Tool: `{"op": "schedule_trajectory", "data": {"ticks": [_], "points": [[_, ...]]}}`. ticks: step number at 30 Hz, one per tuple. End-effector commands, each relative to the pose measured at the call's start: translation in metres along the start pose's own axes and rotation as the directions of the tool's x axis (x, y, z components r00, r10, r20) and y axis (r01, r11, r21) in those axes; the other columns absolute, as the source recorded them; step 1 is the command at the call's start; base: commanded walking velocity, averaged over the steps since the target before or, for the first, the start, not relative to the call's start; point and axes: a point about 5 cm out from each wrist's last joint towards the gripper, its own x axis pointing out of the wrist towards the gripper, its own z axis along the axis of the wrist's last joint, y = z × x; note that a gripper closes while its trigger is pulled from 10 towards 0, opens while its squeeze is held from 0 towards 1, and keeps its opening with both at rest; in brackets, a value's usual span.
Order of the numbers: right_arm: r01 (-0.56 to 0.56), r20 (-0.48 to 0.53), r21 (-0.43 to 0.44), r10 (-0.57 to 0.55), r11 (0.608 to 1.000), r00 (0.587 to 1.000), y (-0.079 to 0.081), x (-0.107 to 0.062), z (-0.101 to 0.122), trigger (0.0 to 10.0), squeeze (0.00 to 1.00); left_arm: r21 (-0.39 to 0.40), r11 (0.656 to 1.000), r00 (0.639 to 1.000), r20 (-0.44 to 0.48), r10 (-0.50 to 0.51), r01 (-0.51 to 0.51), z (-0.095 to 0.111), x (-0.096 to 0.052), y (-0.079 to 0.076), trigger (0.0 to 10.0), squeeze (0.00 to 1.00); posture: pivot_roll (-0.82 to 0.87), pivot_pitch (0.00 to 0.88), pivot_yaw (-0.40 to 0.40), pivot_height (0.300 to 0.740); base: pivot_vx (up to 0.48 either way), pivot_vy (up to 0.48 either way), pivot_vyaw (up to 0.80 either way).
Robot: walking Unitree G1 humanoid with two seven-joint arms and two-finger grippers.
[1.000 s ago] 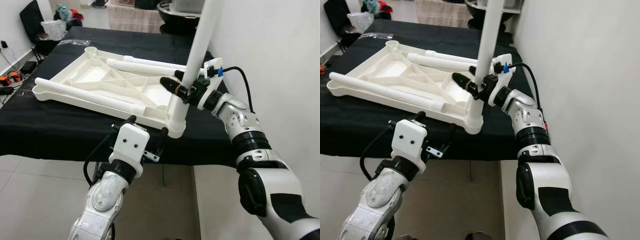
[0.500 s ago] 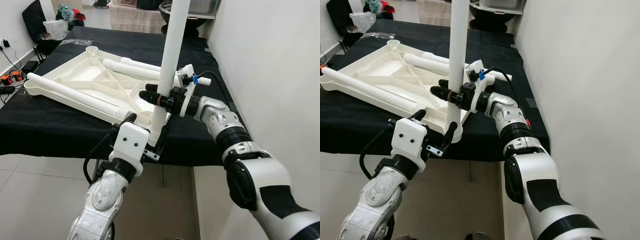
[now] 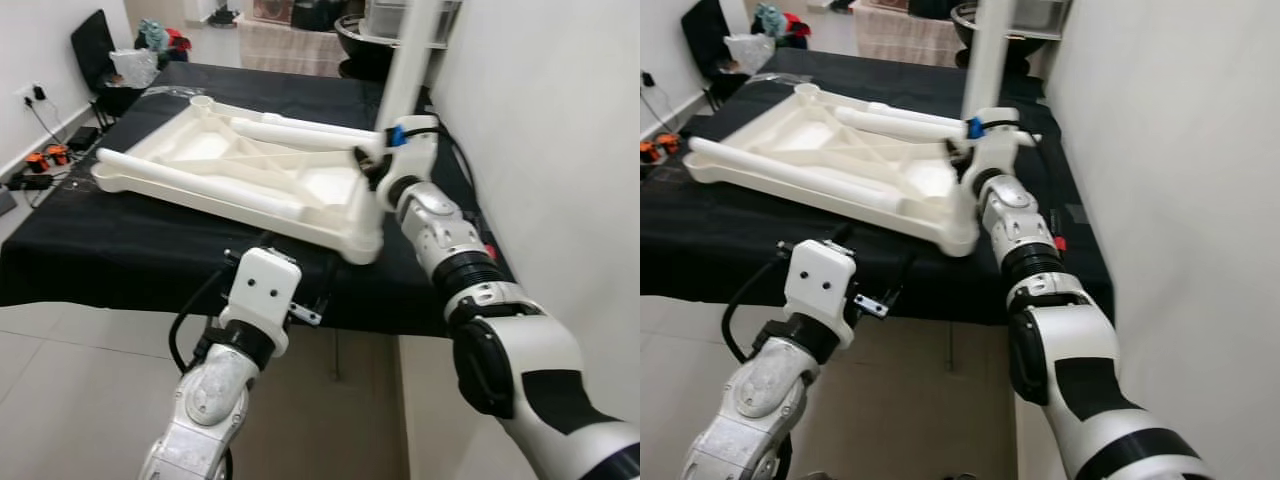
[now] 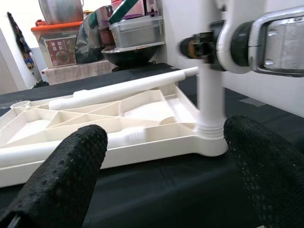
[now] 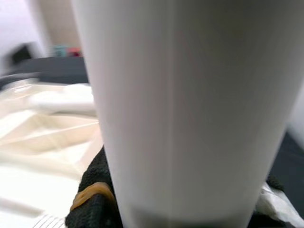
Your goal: Building children table
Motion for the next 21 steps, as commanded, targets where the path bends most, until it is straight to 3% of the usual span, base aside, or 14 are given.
{"op": "schedule_trajectory", "data": {"ticks": [1,5,8,9,12,13,16,17,21], "points": [[0.178,-0.059,-0.005,-0.178,0.984,0.982,-0.009,-0.006,-0.014,0.0,0.00,-0.001,1.000,1.000,-0.014,-0.004,0.004,-0.003,0.002,-0.003,10.0,0.00,0.09,0.049,-0.108,0.740,0.000,0.000,0.00],[0.245,-0.063,0.046,-0.242,0.969,0.968,0.001,-0.011,-0.014,0.0,0.00,0.001,1.000,1.000,-0.013,-0.001,0.001,-0.003,0.001,-0.002,10.0,0.00,0.09,0.051,-0.113,0.740,0.000,0.000,0.00],[0.221,-0.084,0.089,-0.213,0.971,0.973,0.025,-0.015,-0.013,0.0,0.00,0.003,1.000,1.000,-0.013,0.003,-0.003,-0.003,0.001,-0.001,10.0,0.00,0.09,0.051,-0.112,0.740,0.000,0.000,0.00],[0.174,-0.085,0.118,-0.164,0.978,0.983,0.033,-0.014,-0.011,10.0,0.00,0.004,1.000,1.000,-0.014,0.003,-0.003,-0.003,0.001,-0.001,10.0,0.00,0.09,0.050,-0.112,0.740,0.000,0.000,0.00],[0.074,-0.045,0.146,-0.069,0.986,0.997,0.044,-0.014,-0.004,10.0,0.00,0.003,1.000,1.000,-0.014,0.002,-0.002,-0.003,0.001,-0.002,10.0,0.00,0.09,0.051,-0.112,0.740,0.000,0.000,0.00],[0.045,-0.003,0.143,-0.045,0.989,0.999,0.046,-0.014,0.001,10.0,1.00,0.003,1.000,1.000,-0.016,0.003,-0.003,-0.003,0.001,-0.001,10.0,0.00,0.09,0.051,-0.114,0.740,0.000,0.000,0.00],[0.045,0.048,0.125,-0.051,0.991,0.998,0.038,-0.014,0.011,10.0,0.98,0.003,1.000,1.000,-0.016,0.003,-0.003,-0.004,0.001,-0.002,10.0,0.00,0.09,0.052,-0.113,0.740,0.000,0.000,0.00],[0.033,0.065,0.128,-0.042,0.991,0.997,0.033,-0.014,0.015,10.0,0.00,0.003,1.000,1.000,-0.016,0.004,-0.004,-0.004,0.001,-0.002,10.0,0.00,0.09,0.052,-0.115,0.740,0.000,0.000,0.00],[-0.066,0.115,0.121,0.052,0.991,0.992,0.024,-0.012,0.025,10.0,0.00,0.002,1.000,1.000,-0.018,0.007,-0.007,-0.004,0.001,-0.001,10.0,0.00,0.09,0.053,-0.114,0.740,0.000,0.000,0.00]]}}
